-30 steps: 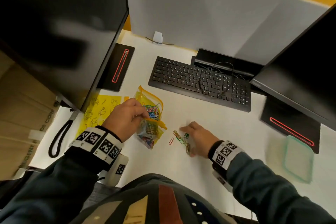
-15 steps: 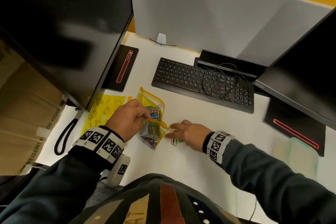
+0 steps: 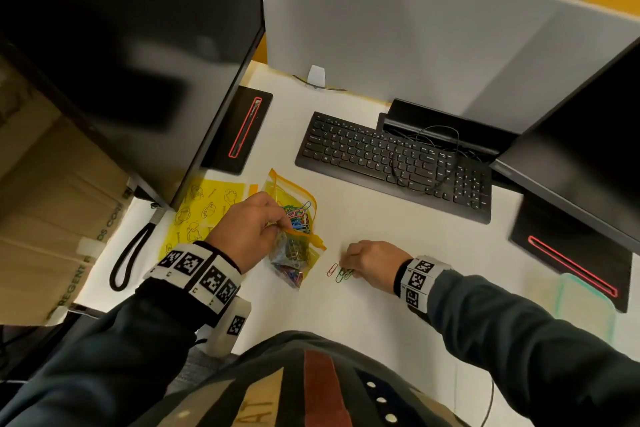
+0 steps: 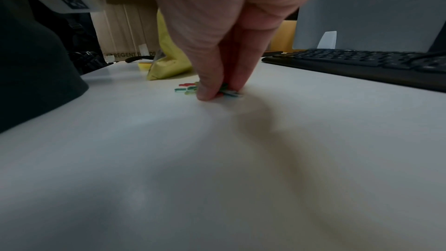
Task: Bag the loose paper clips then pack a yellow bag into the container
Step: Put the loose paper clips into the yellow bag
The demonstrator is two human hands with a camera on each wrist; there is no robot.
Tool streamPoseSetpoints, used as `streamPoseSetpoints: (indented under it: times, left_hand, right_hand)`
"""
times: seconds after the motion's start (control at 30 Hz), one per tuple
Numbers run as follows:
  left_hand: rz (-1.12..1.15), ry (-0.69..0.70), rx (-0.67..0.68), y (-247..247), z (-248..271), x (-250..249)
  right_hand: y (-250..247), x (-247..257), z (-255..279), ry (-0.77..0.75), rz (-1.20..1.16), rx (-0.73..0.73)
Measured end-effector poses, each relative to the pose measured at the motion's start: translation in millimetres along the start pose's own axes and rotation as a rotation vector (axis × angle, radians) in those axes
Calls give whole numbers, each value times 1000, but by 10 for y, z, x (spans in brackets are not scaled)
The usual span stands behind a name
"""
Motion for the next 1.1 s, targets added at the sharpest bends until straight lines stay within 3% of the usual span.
streamPoseSetpoints:
  times: [0.23, 0.43, 0.57, 0.7, 0.83, 0.9, 1.1]
  left_hand:
    - [-3, 10, 7, 28, -31, -19]
    - [8, -3, 12, 39, -36, -39]
    - [13, 4, 16, 30, -31, -35]
    - [9, 13, 16, 30, -22, -23]
    - [12, 19, 14, 35, -32, -21]
    - [23, 18, 11, 35, -34, -25]
    - [13, 24, 15, 38, -49, -43]
  right_hand:
    - [26, 75, -13, 20, 47, -81]
    - [15, 204, -63, 119, 100, -24]
    - [18, 82, -47, 236, -59, -54]
    - [-164, 31, 52, 334, -264, -232]
    - [-700, 146, 25, 365, -449, -548]
    - [-941, 228, -77, 380, -554, -615]
    - [-1147, 457, -462, 365, -494, -385]
Point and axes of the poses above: each hand's wrist, its own z-axis away from the middle knuckle, its own y-axis out of the palm, x = y × z, the point moved 2 cm from there along -z, towards the middle knuckle
